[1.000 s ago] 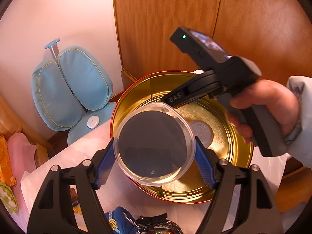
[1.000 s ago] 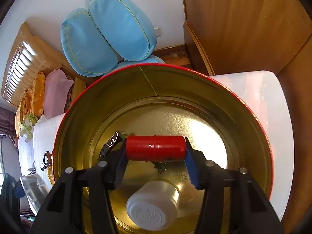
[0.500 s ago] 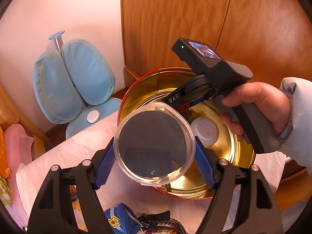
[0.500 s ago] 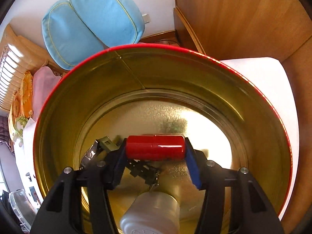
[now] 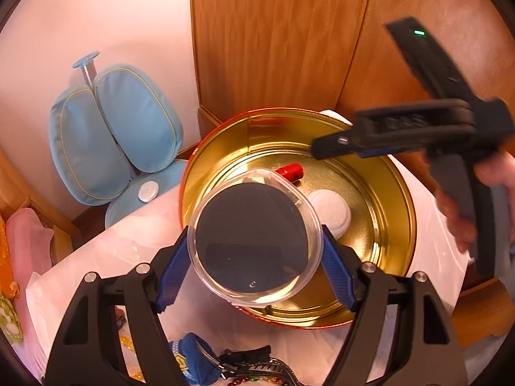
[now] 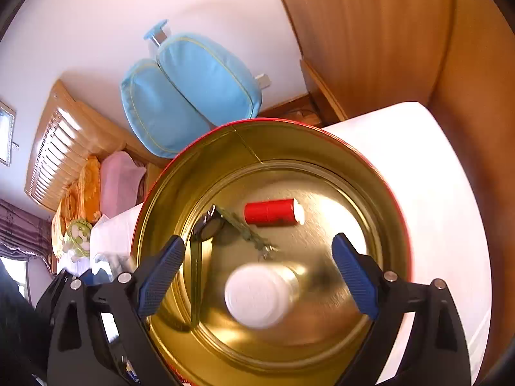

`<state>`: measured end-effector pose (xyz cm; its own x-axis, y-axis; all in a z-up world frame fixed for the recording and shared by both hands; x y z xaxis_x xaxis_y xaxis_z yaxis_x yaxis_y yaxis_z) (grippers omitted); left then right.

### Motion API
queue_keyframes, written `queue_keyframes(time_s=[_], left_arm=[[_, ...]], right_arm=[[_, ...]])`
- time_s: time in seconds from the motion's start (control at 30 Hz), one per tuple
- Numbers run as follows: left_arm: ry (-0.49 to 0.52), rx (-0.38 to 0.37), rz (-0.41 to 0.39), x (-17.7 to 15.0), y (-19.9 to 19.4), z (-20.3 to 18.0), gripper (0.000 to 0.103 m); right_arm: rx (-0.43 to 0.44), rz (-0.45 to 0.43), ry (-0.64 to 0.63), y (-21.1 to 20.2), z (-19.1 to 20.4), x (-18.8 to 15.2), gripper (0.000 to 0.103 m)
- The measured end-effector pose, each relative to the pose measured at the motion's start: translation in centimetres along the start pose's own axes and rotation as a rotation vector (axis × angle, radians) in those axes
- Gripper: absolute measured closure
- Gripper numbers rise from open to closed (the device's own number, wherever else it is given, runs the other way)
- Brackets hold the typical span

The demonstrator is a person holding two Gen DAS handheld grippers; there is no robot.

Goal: Organize jewelry
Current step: 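Lower the black compact into the red tin and open the left tool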

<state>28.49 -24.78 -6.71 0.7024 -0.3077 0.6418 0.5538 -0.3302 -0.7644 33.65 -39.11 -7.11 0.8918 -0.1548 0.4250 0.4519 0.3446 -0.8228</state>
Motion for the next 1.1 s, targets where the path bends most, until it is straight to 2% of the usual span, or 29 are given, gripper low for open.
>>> queue_keyframes(time_s=[0.2, 0.43, 0.7, 0.93, 1.1], left_arm=[[0.013, -0.041, 0.034, 1.1, 1.5, -1.4, 0.029], [0.093, -0.092, 0.050, 5.4, 4.4, -3.7, 0.029], [0.196, -0.161, 0.106, 7.5, 9.3, -9.4, 0.029], [0.204, -0.166, 0.186, 6.1, 12.6, -11.1, 0.029], [0.232, -0.121, 0.306, 3.9, 14.7, -11.0, 0.029]], right_arm=[[-0.045, -0.095, -0.012, -5.0, -2.0, -3.5, 0.009], [-0.108, -0.211, -0.023, -9.8, -4.7, -6.3, 0.009], [-0.159, -0.241, 0.057, -12.1, -7.8, -8.6, 0.009], [-0.183, -0.241, 0.111, -13.0, -9.5, -10.0, 0.009], [-0.181, -0.238, 0.123, -13.1, -9.7, -10.5, 0.009]])
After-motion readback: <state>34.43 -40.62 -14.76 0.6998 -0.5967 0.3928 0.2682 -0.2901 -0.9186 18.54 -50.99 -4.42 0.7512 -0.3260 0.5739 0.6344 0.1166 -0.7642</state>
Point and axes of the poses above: each gripper's, at about its wrist camera, not at the fingertips, and y roughly the way its jaws point, z to its left, x to its top, the point moved 7 cm from there along y, roughly the way its jaws point, and after that the axes turned 4 degrees about -z, right-handed, at the moved point
